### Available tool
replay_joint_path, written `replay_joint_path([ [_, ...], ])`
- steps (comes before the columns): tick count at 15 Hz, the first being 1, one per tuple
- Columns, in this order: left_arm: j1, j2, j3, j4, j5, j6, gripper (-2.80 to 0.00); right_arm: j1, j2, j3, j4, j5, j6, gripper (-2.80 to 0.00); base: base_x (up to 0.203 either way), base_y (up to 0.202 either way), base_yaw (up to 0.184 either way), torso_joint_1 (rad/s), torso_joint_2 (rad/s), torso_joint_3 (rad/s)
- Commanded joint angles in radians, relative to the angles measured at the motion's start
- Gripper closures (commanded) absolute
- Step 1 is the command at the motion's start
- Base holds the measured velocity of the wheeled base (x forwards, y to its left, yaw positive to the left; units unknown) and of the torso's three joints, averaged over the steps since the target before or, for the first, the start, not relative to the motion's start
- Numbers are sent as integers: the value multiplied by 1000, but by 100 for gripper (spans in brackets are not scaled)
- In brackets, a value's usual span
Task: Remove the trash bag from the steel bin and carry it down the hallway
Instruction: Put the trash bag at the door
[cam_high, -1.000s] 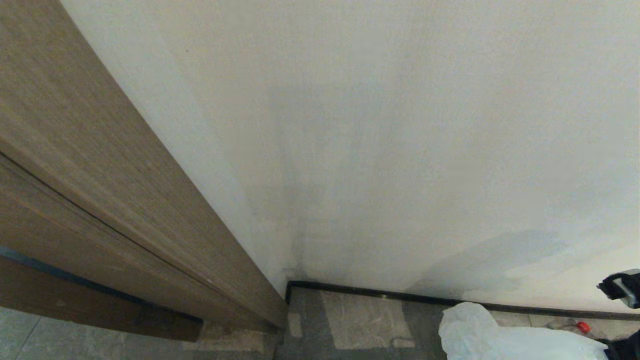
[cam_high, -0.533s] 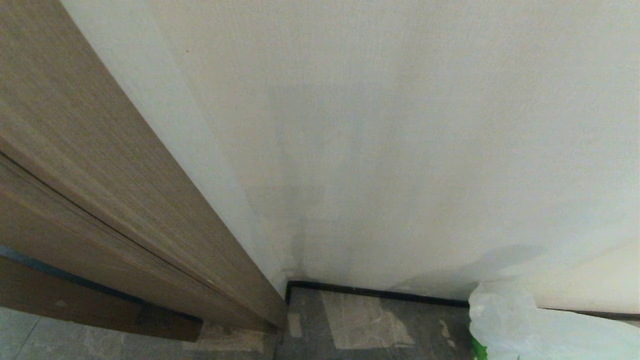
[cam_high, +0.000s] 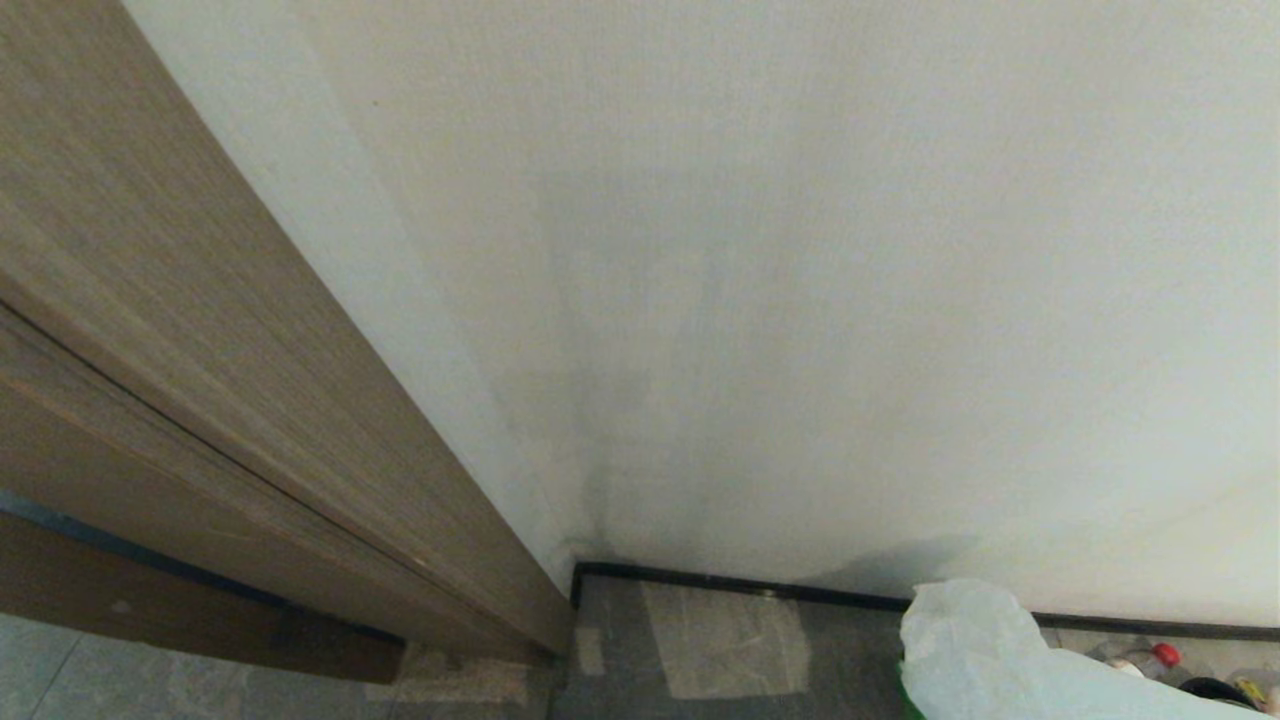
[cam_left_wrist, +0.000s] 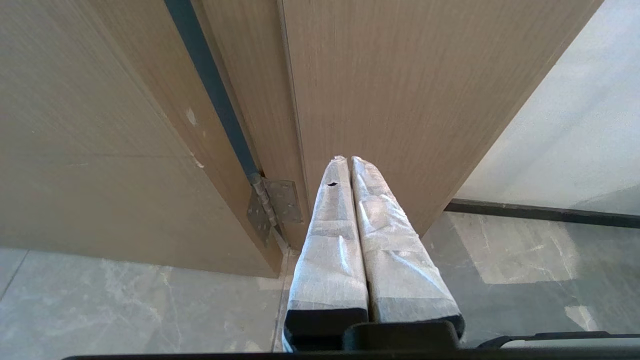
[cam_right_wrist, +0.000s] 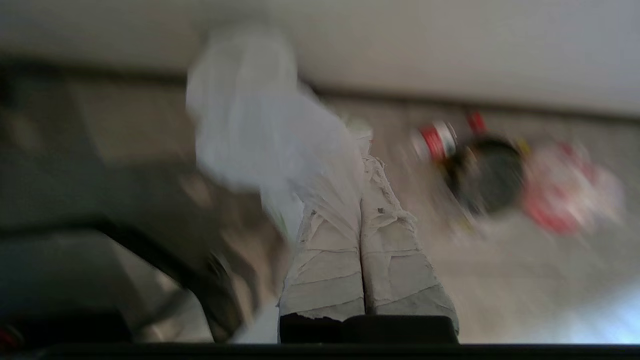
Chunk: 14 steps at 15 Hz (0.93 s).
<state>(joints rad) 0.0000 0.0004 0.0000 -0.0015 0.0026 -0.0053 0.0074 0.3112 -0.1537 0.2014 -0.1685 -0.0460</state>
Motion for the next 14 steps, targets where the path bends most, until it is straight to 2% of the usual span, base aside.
replay_joint_path([
  [1,0,-2,1,0,0,-1,0,6,-156,42,-28,10,30,0,0,0,0,0,0,0],
  [3,0,-2,2,0,0,-1,0,-5,-233,63,-60,43,48,0,0,0,0,0,0,0],
  [4,0,-2,2,0,0,-1,0,-6,-248,87,-95,117,53,0,0,0,0,0,0,0],
  [6,0,-2,2,0,0,-1,0,-6,-252,154,-212,164,30,0,0,0,0,0,0,0],
  [7,0,-2,2,0,0,-1,0,-7,-253,155,-203,168,-4,0,0,0,0,0,0,0],
  [9,0,-2,2,0,-1,-1,0,-7,-253,154,-210,162,65,0,0,0,0,0,0,0],
  [14,0,-2,2,0,0,-1,0,-7,-253,154,-211,165,51,0,0,0,0,0,0,0],
])
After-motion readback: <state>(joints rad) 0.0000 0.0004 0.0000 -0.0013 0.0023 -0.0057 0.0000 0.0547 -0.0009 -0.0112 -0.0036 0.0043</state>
